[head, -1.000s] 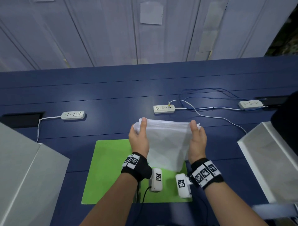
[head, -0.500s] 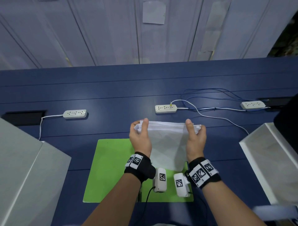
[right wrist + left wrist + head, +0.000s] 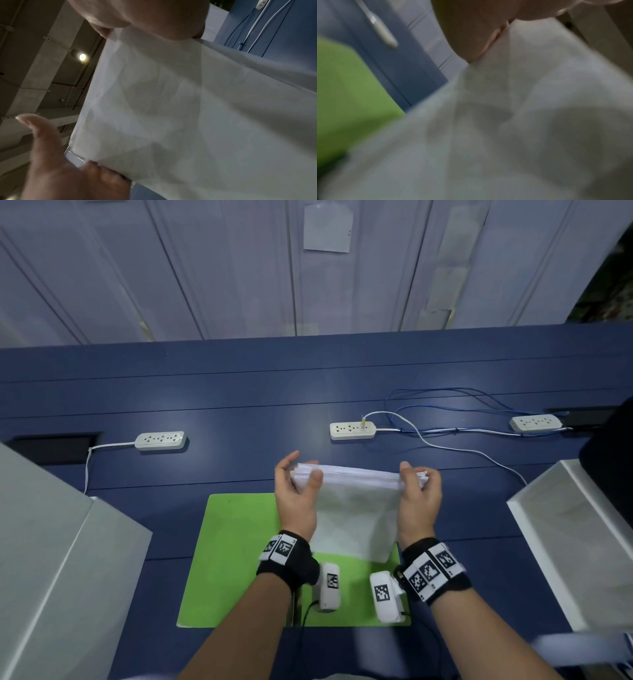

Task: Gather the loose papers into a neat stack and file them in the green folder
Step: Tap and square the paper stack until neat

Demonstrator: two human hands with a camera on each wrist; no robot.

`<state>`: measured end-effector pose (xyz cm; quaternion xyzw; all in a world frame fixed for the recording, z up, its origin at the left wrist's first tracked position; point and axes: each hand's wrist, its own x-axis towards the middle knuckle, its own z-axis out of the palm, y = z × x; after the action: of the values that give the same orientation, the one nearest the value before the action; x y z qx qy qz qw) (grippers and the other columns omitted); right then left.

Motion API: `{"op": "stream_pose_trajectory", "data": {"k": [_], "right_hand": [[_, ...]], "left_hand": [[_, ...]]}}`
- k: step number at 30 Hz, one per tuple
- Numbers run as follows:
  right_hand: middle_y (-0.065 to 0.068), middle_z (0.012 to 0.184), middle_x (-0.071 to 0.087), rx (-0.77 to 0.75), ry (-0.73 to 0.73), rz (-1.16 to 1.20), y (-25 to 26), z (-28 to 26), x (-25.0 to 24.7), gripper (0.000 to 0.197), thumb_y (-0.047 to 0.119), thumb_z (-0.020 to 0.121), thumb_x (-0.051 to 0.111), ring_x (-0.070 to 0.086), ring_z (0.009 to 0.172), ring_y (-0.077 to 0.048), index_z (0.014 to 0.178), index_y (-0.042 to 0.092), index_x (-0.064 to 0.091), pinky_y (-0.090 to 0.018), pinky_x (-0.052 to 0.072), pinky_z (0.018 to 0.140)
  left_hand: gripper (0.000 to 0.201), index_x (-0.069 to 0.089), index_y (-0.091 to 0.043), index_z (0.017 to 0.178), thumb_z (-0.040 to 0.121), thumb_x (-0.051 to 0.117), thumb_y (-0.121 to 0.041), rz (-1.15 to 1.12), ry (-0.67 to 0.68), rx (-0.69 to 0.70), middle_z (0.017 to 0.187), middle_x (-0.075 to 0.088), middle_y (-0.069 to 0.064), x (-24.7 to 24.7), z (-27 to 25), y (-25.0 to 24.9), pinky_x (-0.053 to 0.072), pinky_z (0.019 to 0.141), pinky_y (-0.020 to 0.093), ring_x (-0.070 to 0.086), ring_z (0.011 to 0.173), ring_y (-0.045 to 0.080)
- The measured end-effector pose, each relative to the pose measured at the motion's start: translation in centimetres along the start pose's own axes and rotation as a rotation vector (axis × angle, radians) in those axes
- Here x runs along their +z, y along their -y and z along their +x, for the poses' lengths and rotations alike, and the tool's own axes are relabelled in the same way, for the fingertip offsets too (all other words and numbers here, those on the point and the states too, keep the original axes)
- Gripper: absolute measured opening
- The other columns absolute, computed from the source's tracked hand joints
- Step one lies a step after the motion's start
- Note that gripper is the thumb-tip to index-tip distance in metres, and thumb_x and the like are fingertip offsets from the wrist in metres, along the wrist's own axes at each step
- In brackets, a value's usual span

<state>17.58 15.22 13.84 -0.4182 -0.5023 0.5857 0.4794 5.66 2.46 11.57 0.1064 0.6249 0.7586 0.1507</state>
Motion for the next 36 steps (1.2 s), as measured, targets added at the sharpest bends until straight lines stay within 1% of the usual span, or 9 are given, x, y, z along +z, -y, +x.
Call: {"op": "stream_pose_trajectory", "data": {"k": [3, 7, 11, 15, 20, 23, 25, 30, 36], "right_hand": [[0.007, 0.080, 0.053, 0.012, 0.069, 0.019, -0.5, 0.4, -0.7, 0.046, 0.062, 0.070, 0.072, 0.051, 0.071, -0.009, 0.085, 0.024, 0.051, -0.029, 0.045, 0.072], [-0.002, 0.109, 0.065, 0.162, 0.347, 0.023, -3.0, 0.5, -2.8, 0.094, 0.059, 0.051, 0.090, 0.066, 0.092, -0.012, 0.119, 0.012, 0.044, -0.030, 0.057, 0.082], [-0.006, 0.106, 0.075, 0.163, 0.285, -0.194, -3.5, 0.4, -2.9, 0.047, 0.003, 0.069, 0.087, 0.073, 0.098, -0.028, 0.106, 0.019, 0.062, -0.052, 0.058, 0.089], [-0.004, 0.098, 0.074, 0.016, 0.251, -0.152, -1.0, 1.8, -2.3, 0.039, -0.004, 0.073, 0.082, 0.072, 0.085, -0.016, 0.104, 0.011, 0.064, -0.034, 0.060, 0.082], [-0.006, 0.106, 0.071, 0.076, 0.387, -0.266, -1.9, 2.3, -3.5, 0.060, -0.005, 0.069, 0.085, 0.070, 0.091, -0.014, 0.120, 0.010, 0.058, -0.032, 0.058, 0.087], [-0.002, 0.098, 0.075, 0.116, 0.359, -0.266, -2.0, 2.0, -2.6, 0.043, -0.004, 0.074, 0.081, 0.073, 0.082, -0.006, 0.115, 0.001, 0.067, -0.043, 0.058, 0.091], [0.004, 0.094, 0.076, 0.081, 0.335, -0.209, -1.0, 2.1, -2.1, 0.036, -0.004, 0.076, 0.079, 0.073, 0.080, -0.004, 0.111, -0.001, 0.071, -0.033, 0.059, 0.084], [-0.001, 0.100, 0.075, 0.037, 0.399, -0.198, -0.8, 1.8, -2.4, 0.044, 0.008, 0.074, 0.085, 0.072, 0.085, -0.003, 0.112, 0.001, 0.065, -0.029, 0.060, 0.083], [0.003, 0.083, 0.060, 0.076, 0.165, -0.016, -0.4, 1.2, 0.0, 0.038, 0.054, 0.076, 0.073, 0.057, 0.075, -0.013, 0.086, 0.022, 0.055, -0.035, 0.050, 0.075]], "left_hand": [[0.084, 0.060, -0.011, 0.127, 0.052, 0.095, -0.026, 0.217, 0.246, -0.100, 0.116, 0.072, -0.001, -2.1, 0.6, 1.3, 0.057, 0.092, 0.028, 0.071, 0.103, 0.013], [0.028, 0.075, -0.010, 0.097, 0.072, 0.089, -0.009, 0.239, 0.163, -0.201, 0.099, 0.078, 0.009, -2.0, 0.9, 1.0, 0.058, 0.066, 0.017, 0.075, 0.079, 0.015], [0.014, 0.074, -0.019, 0.089, 0.082, 0.082, -0.010, 0.193, 0.169, -0.222, 0.092, 0.079, 0.002, -0.6, 1.2, 0.2, 0.057, 0.064, 0.019, 0.073, 0.068, -0.001], [0.018, 0.073, -0.007, 0.096, 0.080, 0.081, -0.003, 0.099, 0.131, -0.140, 0.078, 0.078, -0.012, 0.6, 1.3, -1.9, 0.059, 0.068, 0.020, 0.074, 0.070, 0.002], [0.053, 0.067, -0.002, 0.113, 0.066, 0.092, -0.003, 0.233, 0.199, -0.119, 0.104, 0.077, 0.003, -0.7, 1.2, -1.0, 0.061, 0.083, 0.025, 0.074, 0.089, 0.008], [0.034, 0.074, -0.006, 0.100, 0.070, 0.090, -0.004, 0.233, 0.201, -0.153, 0.095, 0.078, 0.001, -0.4, 1.1, -0.8, 0.060, 0.080, 0.030, 0.074, 0.078, 0.002], [0.025, 0.076, -0.009, 0.095, 0.073, 0.088, -0.004, 0.196, 0.179, -0.130, 0.091, 0.078, -0.001, -0.3, 1.5, -1.6, 0.059, 0.075, 0.022, 0.075, 0.075, 0.001], [0.043, 0.073, -0.015, 0.102, 0.065, 0.095, -0.020, 0.212, 0.161, -0.052, 0.096, 0.078, -0.003, -0.6, 1.1, -1.8, 0.059, 0.075, 0.022, 0.075, 0.084, 0.011], [0.034, 0.066, -0.022, 0.085, 0.083, 0.070, -0.056, 0.083, -0.064, -0.015, 0.092, 0.077, 0.009, 1.4, 1.1, -2.7, 0.056, 0.084, 0.047, 0.069, 0.082, 0.026]]}}
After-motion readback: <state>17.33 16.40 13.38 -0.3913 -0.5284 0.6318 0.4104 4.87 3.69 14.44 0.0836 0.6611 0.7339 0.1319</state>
